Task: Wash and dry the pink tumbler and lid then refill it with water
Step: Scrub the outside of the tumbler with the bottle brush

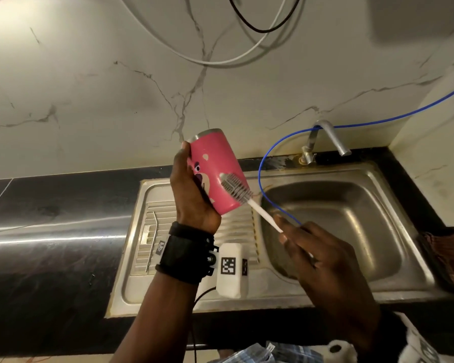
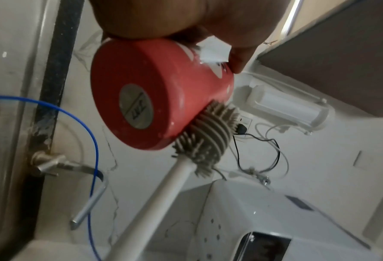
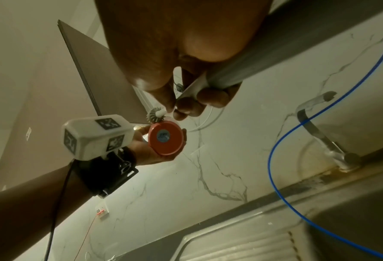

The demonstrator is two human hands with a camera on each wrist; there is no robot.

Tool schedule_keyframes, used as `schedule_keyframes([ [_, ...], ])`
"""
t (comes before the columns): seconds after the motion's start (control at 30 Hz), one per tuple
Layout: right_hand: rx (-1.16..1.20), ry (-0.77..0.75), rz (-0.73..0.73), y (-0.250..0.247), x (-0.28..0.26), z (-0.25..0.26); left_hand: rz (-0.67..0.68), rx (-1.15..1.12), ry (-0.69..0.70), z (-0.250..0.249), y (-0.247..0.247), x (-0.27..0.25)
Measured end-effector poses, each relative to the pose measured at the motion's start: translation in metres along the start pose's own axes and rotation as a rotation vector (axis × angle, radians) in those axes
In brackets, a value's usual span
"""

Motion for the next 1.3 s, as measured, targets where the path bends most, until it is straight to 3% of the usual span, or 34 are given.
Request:
schedule_keyframes([
  [0.1,-0.009,0.009,-0.018,-0.001,-0.001,0.0,-0.003,0.03,-0.048,0.01,0.003,-0.003],
  [0.23,-0.067,-0.033,-0.112,-0.003,0.028,0.009,0.102,0.056,-0.139,0.034,0.018,-0.008],
  [0.4,-0.076,-0.038,-0.135,-0.006,0.047,0.012,0.201,-0.008,-0.146,0.038,0.032,-0.01],
  [0.7,0.037,0.013,0.099,0.001,-0.022,-0.01,0.062,0.029,0.012,-0.002,0.003,0.002],
  [0.97,-0.033,-0.024,-0.054,-0.007,0.013,0.005,0.079,0.12,-0.002,0.015,0.014,-0.001],
  [1.2,-0.011,-0.003,-0.015,-0.011,-0.006,-0.006,0.075,0.021,0.005,0.0,0.012,-0.001],
  [1.3,-0.026,-0.012,-0.05,-0.011,0.004,-0.005,0.099,0.016,-0.054,0.01,0.02,-0.009],
])
Point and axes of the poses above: each hand's wrist, its own x-axis towards the middle knuckle, its own y-axis out of the palm, z = x × y, the point moved 5 cm from there along x, towards the middle knuckle, and after that the axes turned 12 degrees about z, right-handed, at the moved point
